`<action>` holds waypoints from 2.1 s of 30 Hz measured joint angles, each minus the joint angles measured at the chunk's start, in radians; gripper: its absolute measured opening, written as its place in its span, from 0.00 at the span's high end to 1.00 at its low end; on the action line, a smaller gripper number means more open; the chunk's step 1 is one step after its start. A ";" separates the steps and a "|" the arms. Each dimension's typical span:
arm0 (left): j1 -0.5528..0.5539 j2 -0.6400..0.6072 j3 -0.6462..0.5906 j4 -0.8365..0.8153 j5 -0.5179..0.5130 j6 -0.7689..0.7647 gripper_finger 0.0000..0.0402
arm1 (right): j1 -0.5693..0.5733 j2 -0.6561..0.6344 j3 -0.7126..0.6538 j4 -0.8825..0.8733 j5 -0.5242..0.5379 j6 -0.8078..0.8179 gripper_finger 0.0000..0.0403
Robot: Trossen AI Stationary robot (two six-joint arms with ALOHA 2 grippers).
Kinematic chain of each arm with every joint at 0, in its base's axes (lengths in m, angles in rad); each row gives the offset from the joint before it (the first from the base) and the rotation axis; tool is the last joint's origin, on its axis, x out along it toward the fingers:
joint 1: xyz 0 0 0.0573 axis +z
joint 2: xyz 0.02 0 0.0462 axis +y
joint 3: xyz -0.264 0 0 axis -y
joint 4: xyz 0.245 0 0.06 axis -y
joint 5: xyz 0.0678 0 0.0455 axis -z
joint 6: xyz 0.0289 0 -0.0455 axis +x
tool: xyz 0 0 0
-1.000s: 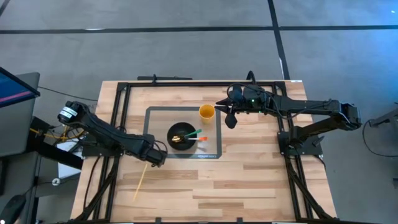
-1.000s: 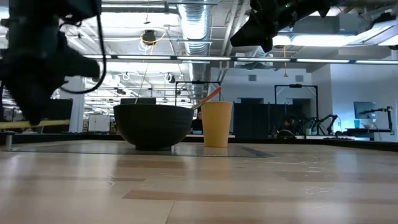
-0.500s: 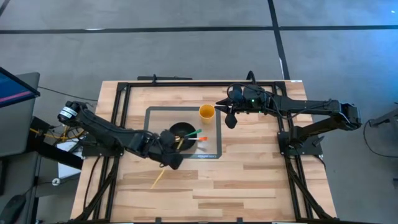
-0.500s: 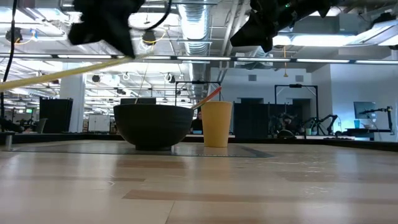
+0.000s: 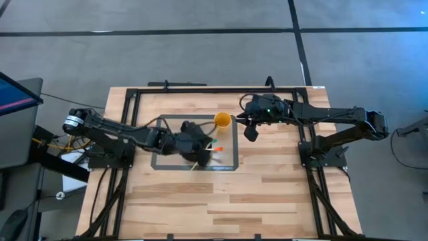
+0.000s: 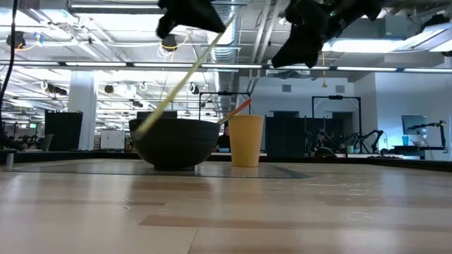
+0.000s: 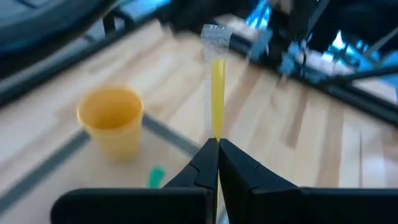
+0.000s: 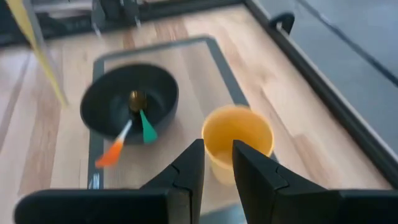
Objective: Pick & Place Utensil
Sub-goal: Put the yellow straw into the yellow cup on the transparent mat
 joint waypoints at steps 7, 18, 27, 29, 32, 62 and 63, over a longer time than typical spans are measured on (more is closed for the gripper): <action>0.091 0.000 0.000 0.221 0.163 0.162 0.98 | -0.001 0.000 0.000 -0.118 0.000 0.000 0.81; 0.168 0.000 0.000 0.535 0.188 0.527 0.98 | 0.000 0.000 0.000 -0.175 0.001 0.000 0.81; 0.269 0.007 0.000 0.589 0.253 0.664 0.98 | 0.000 0.000 0.000 -0.164 0.002 -0.002 0.81; 0.286 0.015 0.000 0.618 0.310 0.664 0.98 | 0.000 0.000 0.000 -0.164 0.002 -0.002 0.81; 0.310 0.033 0.000 0.652 0.377 0.667 0.98 | 0.000 0.000 0.000 -0.163 0.003 -0.002 0.81; 0.385 0.272 0.000 0.696 0.316 0.603 0.94 | -0.002 0.000 0.000 -0.166 0.003 -0.002 0.81; 0.385 0.272 0.000 0.692 0.306 0.603 0.94 | -0.002 0.000 0.000 -0.166 0.003 -0.002 0.81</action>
